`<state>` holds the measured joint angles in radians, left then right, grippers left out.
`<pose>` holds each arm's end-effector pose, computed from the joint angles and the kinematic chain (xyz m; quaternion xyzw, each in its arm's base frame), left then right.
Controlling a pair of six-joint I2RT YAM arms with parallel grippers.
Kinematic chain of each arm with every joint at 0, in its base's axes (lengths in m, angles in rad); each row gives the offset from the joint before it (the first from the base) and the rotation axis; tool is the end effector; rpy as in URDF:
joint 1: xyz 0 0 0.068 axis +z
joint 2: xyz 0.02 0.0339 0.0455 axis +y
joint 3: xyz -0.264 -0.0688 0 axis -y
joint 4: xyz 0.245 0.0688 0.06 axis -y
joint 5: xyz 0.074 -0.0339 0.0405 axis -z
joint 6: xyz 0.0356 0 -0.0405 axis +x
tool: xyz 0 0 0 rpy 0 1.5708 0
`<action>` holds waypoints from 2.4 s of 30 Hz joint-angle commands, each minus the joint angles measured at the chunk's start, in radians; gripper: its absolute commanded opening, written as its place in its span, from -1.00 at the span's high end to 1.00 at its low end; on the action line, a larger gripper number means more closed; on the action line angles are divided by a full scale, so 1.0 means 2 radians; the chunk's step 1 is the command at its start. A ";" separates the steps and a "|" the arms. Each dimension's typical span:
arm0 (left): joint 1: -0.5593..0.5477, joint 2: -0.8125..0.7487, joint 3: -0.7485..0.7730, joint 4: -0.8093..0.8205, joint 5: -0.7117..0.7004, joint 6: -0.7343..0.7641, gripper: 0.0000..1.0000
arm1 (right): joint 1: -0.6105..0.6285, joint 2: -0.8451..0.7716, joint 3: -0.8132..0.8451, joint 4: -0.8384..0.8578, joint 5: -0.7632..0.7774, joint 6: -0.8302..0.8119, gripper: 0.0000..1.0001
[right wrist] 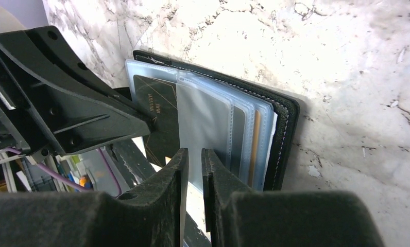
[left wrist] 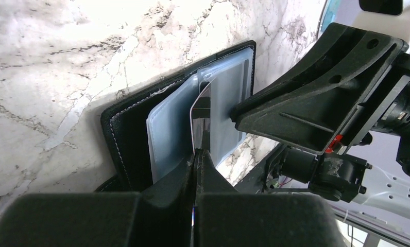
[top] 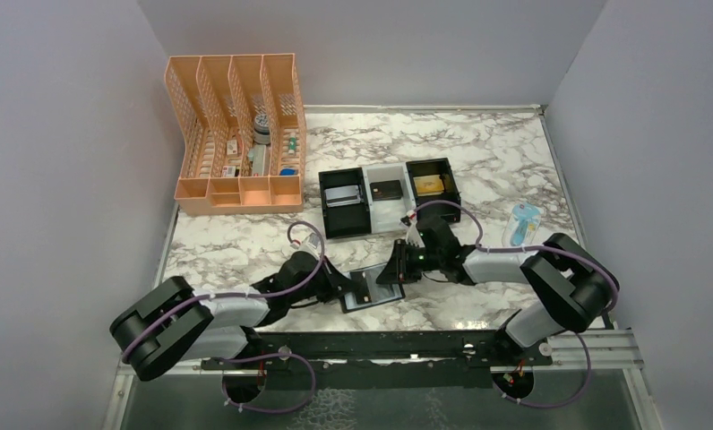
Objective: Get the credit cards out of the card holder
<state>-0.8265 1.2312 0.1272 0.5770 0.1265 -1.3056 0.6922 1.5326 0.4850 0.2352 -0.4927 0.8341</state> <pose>0.1257 -0.1431 0.1157 -0.1747 0.8479 -0.4620 0.1926 0.1869 0.1768 0.1186 -0.0262 0.9050 0.4119 0.1028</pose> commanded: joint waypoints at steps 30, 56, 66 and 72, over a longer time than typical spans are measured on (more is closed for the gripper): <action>0.016 -0.200 0.108 -0.261 -0.020 0.141 1.00 | -0.003 -0.211 -0.012 -0.084 0.170 -0.048 -0.55; 0.024 -0.173 0.160 -0.100 0.085 0.150 1.00 | -0.144 -0.223 -0.049 0.204 -0.210 0.037 -0.31; 0.024 -0.158 0.150 -0.052 0.113 0.141 1.00 | -0.144 -0.189 -0.036 0.235 -0.248 0.074 -0.08; 0.025 -0.159 0.143 -0.039 0.110 0.136 1.00 | -0.144 -0.169 -0.039 0.283 -0.269 0.110 0.13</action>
<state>-0.7807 0.9176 0.4271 0.4301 0.3225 -1.0248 0.4053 1.1744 0.3862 0.6880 -0.9642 0.9939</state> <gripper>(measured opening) 0.010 0.461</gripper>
